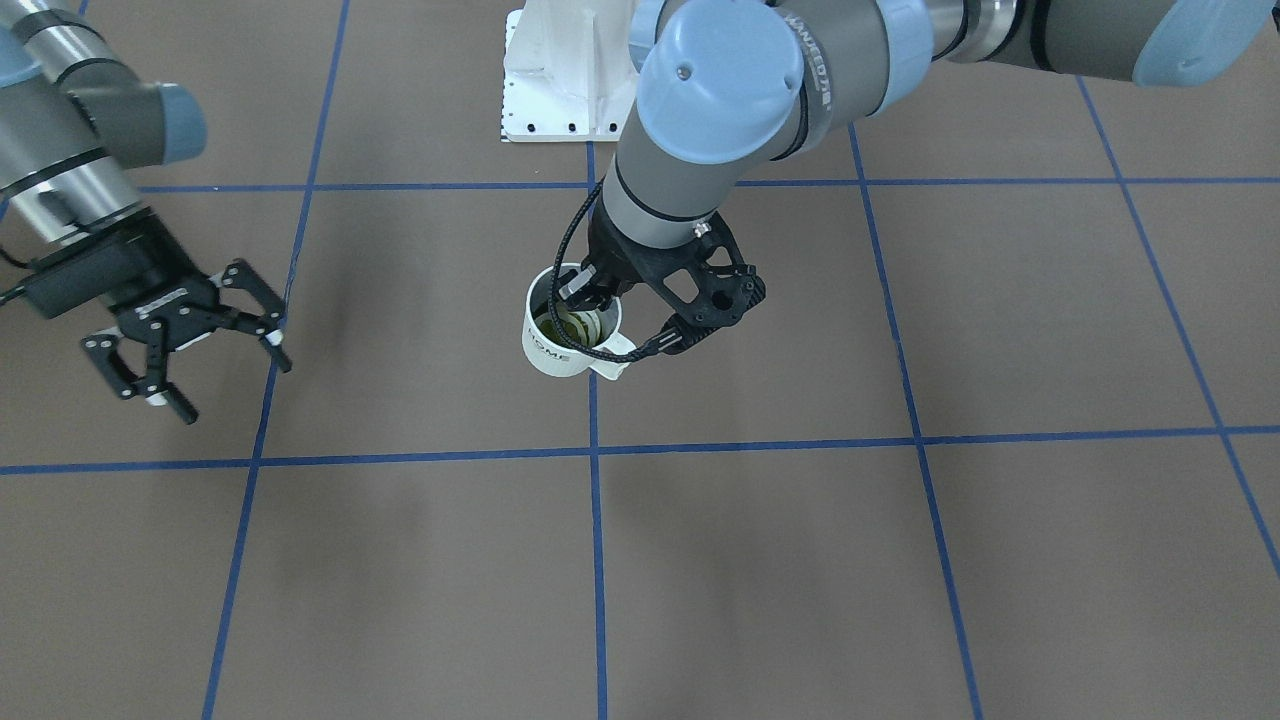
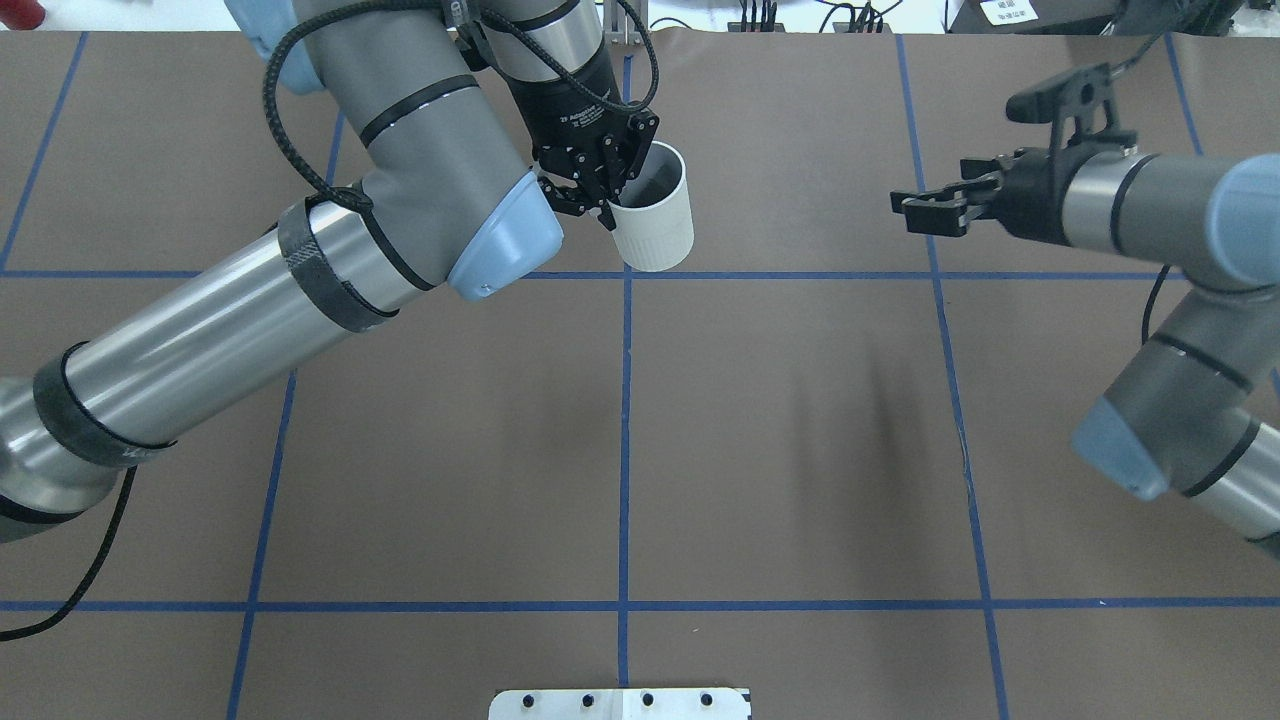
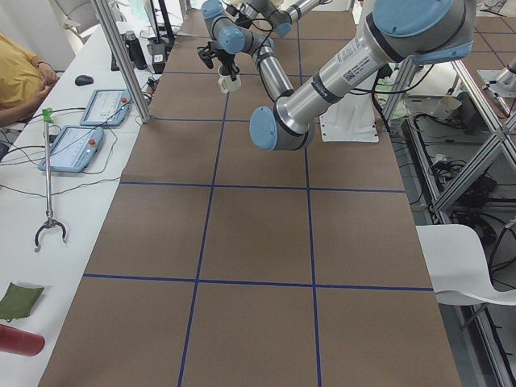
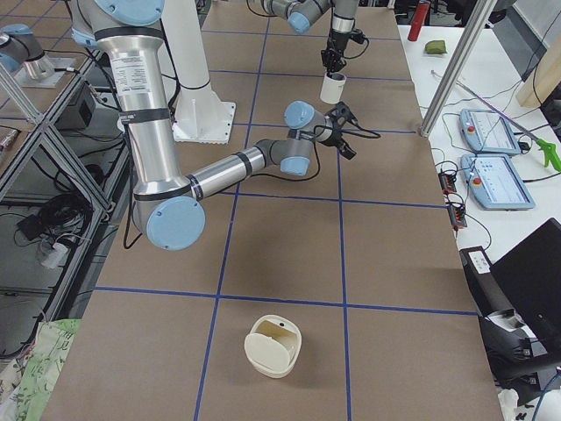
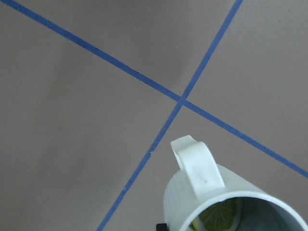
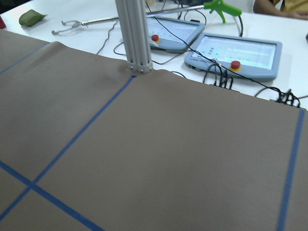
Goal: Left arm hands cup to right arm to dump lemon
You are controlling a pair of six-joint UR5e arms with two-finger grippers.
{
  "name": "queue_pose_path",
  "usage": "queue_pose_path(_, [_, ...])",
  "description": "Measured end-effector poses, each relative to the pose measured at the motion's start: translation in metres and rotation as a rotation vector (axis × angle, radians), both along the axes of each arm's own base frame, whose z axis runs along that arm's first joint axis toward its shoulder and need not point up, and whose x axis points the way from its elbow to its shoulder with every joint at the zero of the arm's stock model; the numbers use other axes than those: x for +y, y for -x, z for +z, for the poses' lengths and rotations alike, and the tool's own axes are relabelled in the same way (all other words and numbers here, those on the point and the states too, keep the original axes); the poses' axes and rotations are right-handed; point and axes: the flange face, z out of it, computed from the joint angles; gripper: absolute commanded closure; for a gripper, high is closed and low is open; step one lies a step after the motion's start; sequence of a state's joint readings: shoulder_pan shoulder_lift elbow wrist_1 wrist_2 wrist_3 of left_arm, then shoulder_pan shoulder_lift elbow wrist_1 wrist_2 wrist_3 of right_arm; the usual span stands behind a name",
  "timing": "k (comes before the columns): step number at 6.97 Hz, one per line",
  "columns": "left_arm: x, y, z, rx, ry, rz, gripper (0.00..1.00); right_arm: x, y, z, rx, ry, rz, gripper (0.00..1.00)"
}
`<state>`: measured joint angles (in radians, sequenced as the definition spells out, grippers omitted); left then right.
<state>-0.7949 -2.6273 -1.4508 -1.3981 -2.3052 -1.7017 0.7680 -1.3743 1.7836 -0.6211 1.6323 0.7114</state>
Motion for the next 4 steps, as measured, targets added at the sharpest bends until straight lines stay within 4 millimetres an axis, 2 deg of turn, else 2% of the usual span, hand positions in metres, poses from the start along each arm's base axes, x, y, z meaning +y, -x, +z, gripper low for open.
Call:
queue_pose_path(2, [-0.002,-0.006,-0.022,-0.018,0.088,-0.083,1.00,0.060,0.085,-0.040,-0.029,-0.089,0.088,0.01])
queue_pose_path(3, [-0.003,-0.008,-0.029,-0.021,0.117,-0.105,1.00,0.083,0.112,-0.055,-0.047,-0.112,0.110,0.01])
queue_pose_path(4, [-0.003,-0.008,-0.033,-0.022,0.129,-0.114,1.00,0.098,0.129,-0.068,-0.064,-0.125,0.112,0.01])
